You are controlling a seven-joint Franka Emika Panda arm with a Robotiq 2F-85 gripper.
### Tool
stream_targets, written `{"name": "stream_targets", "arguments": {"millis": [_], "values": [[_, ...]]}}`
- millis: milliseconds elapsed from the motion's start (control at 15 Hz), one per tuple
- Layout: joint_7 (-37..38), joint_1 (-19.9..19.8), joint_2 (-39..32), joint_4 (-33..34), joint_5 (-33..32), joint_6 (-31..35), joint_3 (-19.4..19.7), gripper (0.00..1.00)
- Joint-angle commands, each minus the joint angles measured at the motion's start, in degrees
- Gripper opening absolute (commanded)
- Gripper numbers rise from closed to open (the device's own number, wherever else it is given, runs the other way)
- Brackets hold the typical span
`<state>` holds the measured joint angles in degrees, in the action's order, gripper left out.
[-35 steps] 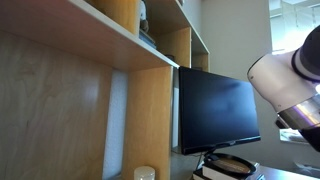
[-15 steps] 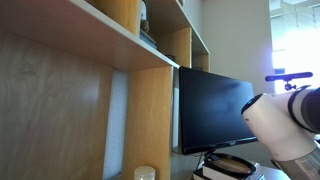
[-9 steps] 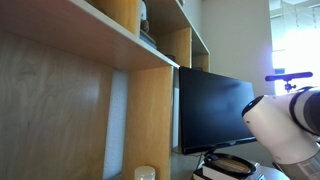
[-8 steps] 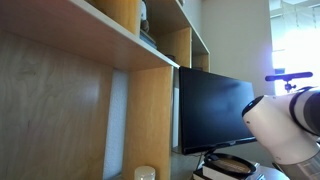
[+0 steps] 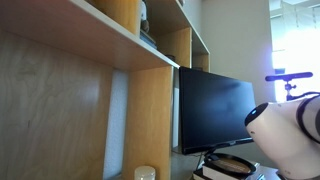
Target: Pick the string of beads and place it over the computer
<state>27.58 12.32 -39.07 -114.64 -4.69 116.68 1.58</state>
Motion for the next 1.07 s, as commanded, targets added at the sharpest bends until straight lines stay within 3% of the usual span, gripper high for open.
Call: {"name": "stream_targets", "arguments": {"millis": [0, 200, 333, 800, 1000], "values": [[2.6, 2.6, -1.4, 0.9, -1.0, -0.8, 0.3, 1.0], [2.7, 3.7, -2.0, 1.1, -0.9, -0.7, 0.1, 1.0], [2.1, 3.8, -2.3, 1.2, -0.5, -0.3, -0.1, 0.72], [2.4, 4.7, -3.0, 1.1, -1.0, 0.0, -0.1, 0.18], [3.3, 5.9, -2.1, -0.1, -2.1, 0.6, 0.2, 0.02]]}}
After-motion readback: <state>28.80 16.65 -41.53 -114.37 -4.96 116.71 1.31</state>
